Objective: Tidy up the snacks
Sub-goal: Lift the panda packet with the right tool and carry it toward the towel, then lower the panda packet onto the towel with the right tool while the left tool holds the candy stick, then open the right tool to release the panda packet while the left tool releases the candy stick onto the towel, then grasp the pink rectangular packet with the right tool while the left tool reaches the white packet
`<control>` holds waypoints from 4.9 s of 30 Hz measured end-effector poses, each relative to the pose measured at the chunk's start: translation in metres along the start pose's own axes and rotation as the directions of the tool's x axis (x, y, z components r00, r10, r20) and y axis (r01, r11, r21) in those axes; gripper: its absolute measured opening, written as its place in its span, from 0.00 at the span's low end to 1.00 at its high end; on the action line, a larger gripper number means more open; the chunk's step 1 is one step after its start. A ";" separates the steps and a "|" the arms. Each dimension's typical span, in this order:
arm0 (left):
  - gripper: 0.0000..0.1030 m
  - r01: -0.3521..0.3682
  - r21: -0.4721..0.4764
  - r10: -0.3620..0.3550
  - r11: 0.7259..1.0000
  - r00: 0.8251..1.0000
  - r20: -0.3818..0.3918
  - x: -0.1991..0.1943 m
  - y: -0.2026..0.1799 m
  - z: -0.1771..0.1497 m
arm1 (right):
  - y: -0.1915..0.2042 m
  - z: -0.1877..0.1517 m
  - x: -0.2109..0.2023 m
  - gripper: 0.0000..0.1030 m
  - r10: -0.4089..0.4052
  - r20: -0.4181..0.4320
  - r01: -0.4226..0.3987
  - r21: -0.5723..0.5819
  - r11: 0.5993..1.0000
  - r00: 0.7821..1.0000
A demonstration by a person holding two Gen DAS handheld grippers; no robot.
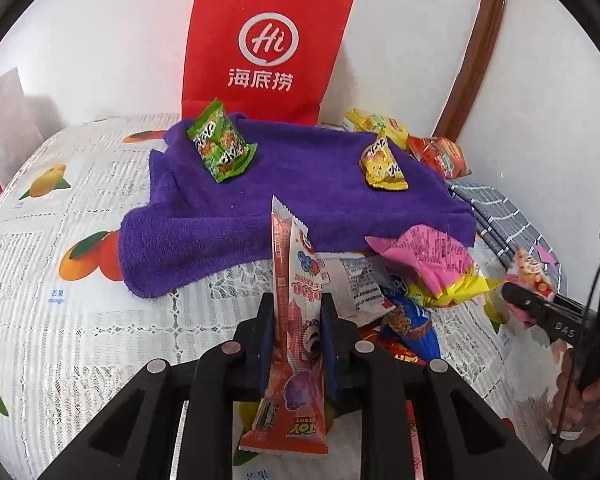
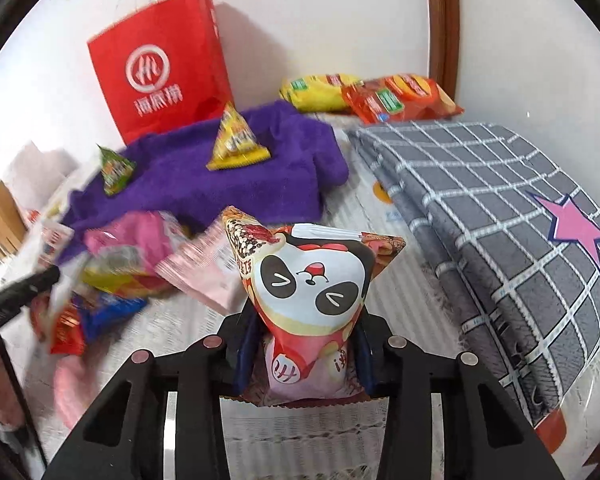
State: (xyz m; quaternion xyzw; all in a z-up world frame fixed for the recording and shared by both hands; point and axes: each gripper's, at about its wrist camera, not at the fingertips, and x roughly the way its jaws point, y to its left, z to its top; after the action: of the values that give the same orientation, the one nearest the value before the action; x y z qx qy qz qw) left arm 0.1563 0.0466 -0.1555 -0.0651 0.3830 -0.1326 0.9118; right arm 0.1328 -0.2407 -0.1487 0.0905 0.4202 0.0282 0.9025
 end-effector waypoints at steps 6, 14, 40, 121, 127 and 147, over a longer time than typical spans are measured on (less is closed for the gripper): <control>0.20 -0.022 0.003 0.021 1.000 0.999 0.045 -0.009 0.000 0.001 | 0.019 0.027 -0.019 0.39 0.005 0.078 -0.001 -0.056 0.998 0.997; 0.20 -0.033 -0.040 0.036 0.999 0.997 0.063 -0.013 0.008 0.004 | 0.047 0.069 -0.010 0.39 0.067 0.105 -0.057 -0.100 0.993 0.992; 0.20 -0.095 -0.074 0.100 0.993 0.992 0.077 -0.009 0.017 0.005 | 0.049 0.119 0.132 0.39 0.089 -0.060 -0.094 -0.088 0.992 0.994; 0.51 -0.226 0.014 0.222 0.974 0.964 0.146 0.016 -0.003 0.069 | 0.027 0.080 0.080 0.63 0.306 -0.022 -0.306 -0.066 0.950 0.952; 0.51 -0.176 0.027 0.171 0.984 0.977 0.128 0.011 -0.011 0.065 | 0.001 0.044 0.070 0.63 0.276 -0.083 -0.269 0.089 0.959 0.957; 0.51 -0.111 -0.079 0.119 0.991 0.987 0.112 0.004 0.008 0.066 | 0.022 0.015 0.063 0.39 0.041 -0.180 -0.036 0.031 0.999 0.983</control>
State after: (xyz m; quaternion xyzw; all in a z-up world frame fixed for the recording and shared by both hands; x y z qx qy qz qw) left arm 0.2082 0.0543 -0.1137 -0.0835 0.3370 -0.0616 0.9358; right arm 0.1852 -0.2134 -0.1822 0.1081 0.4989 0.0479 0.8585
